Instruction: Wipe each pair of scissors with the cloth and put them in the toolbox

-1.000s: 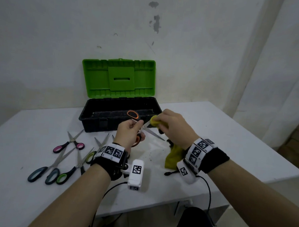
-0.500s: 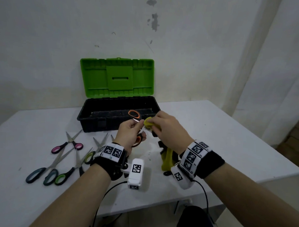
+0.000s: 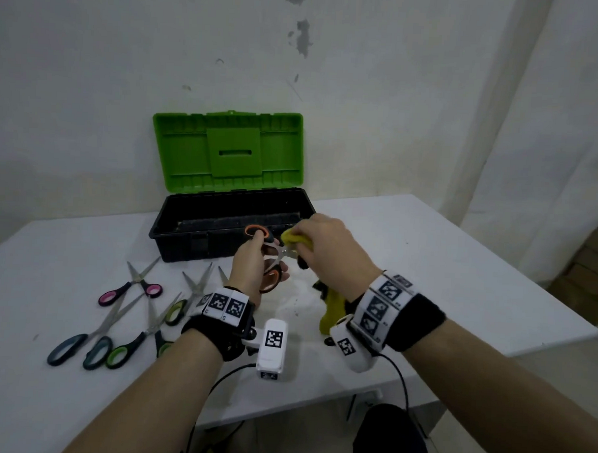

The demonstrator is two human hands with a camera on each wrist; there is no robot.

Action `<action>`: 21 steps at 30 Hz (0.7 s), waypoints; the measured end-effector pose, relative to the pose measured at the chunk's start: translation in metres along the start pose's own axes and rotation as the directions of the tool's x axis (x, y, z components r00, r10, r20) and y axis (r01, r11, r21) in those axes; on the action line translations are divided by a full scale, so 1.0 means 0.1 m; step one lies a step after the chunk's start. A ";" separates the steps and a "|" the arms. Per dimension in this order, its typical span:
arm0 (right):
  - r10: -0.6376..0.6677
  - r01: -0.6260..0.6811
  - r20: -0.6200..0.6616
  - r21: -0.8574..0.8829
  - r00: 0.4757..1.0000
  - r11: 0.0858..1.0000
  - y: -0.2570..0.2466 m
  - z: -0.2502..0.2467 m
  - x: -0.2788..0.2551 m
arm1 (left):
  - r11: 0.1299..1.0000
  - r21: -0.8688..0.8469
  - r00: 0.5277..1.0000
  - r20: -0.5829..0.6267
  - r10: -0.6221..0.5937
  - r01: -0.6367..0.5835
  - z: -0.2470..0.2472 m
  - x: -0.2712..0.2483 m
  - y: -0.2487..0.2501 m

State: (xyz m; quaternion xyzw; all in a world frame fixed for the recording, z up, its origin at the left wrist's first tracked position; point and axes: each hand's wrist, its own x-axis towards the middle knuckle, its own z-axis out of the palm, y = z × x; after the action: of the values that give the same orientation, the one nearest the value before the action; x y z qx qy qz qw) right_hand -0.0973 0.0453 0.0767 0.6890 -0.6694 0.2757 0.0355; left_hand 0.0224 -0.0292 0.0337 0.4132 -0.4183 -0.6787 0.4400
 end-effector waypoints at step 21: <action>-0.098 0.102 0.075 -0.051 0.992 0.993 -0.12 0.08 0.02 | 0.988 0.061 0.987 0.082 0.138 -0.143 -0.04 -0.07 0.01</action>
State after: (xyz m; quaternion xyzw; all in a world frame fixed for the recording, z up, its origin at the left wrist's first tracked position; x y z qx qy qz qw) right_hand -0.0835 0.0413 0.0749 0.7300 -0.6421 0.2301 0.0440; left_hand 0.0278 -0.0237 0.0344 0.3706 -0.4854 -0.6473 0.4562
